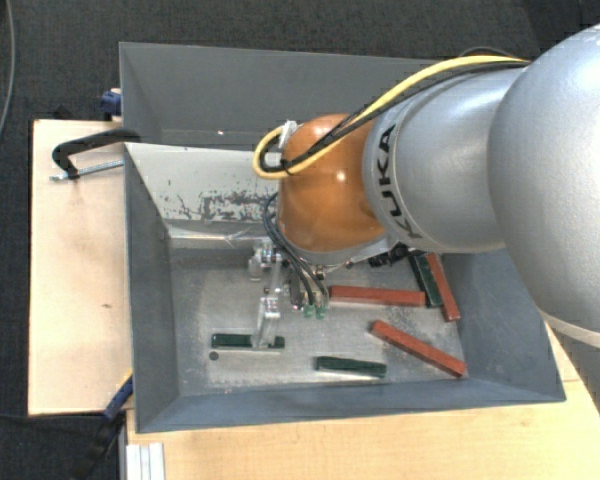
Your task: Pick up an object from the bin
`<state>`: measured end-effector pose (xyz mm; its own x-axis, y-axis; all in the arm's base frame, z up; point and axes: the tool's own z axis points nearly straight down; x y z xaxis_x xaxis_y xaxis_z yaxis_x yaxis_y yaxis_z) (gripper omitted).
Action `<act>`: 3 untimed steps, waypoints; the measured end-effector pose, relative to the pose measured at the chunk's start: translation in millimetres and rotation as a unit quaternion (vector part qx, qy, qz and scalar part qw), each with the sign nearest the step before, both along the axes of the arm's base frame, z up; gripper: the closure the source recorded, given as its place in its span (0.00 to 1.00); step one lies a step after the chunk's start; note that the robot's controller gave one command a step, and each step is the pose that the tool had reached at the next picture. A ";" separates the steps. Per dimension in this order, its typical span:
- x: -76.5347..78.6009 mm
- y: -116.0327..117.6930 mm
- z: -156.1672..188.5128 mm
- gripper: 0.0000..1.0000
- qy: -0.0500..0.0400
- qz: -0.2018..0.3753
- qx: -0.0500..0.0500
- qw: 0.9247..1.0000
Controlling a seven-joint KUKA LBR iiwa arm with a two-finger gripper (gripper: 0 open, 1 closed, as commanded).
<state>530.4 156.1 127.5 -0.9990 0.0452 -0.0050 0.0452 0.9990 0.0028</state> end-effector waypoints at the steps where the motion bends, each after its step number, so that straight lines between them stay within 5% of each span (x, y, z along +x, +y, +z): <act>1: -13.5 16.9 -45.6 0.00 0.003 0.082 -0.001 0.997; 2: -17.4 12.6 -9.4 0.00 0.002 0.033 0.000 0.999; 3: -17.2 17.2 -24.4 0.00 0.000 0.053 0.000 0.999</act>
Offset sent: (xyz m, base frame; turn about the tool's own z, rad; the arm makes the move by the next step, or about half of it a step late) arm -0.0187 0.0100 0.0058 -0.0406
